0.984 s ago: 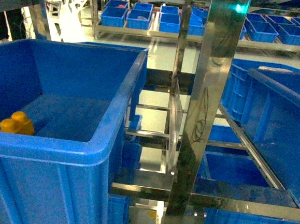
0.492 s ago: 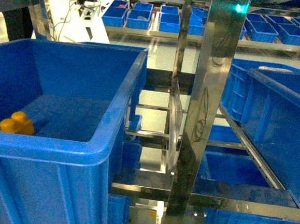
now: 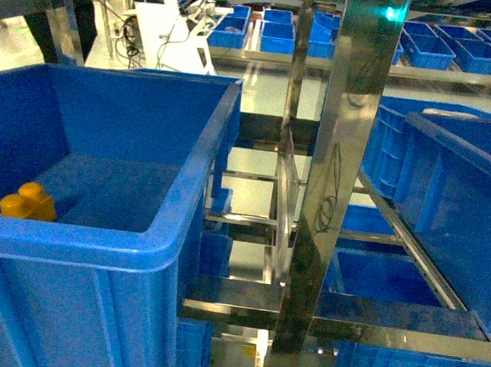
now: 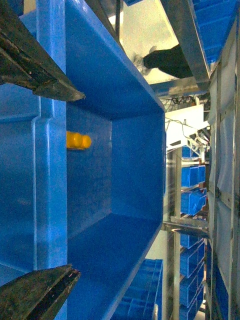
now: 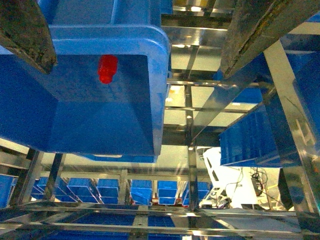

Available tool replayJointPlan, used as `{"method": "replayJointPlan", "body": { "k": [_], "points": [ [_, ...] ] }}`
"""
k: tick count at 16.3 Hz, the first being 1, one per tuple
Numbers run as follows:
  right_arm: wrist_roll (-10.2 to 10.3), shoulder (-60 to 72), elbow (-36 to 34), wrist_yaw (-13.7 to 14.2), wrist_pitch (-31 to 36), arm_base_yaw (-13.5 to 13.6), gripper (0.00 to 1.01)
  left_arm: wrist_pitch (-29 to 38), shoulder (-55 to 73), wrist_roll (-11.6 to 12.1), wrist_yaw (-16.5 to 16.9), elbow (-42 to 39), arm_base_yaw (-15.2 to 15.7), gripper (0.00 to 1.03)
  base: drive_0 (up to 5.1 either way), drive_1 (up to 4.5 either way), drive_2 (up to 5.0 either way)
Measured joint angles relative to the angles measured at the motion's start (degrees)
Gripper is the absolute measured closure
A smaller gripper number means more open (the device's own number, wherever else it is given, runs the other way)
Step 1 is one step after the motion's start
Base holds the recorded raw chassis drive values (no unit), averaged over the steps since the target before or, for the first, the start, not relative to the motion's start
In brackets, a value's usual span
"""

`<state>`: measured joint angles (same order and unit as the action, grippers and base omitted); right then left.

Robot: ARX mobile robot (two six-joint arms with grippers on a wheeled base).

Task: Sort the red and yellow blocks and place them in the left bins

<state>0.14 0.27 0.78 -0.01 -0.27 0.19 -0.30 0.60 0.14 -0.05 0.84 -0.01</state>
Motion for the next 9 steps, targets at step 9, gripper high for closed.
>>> {"method": "replayJointPlan", "body": {
  "k": [9],
  "points": [
    [0.0, 0.0, 0.0, 0.0, 0.0, 0.0, 0.03, 0.0, 0.0, 0.0, 0.0, 0.0, 0.0, 0.05, 0.0, 0.0, 0.0]
  ]
}}
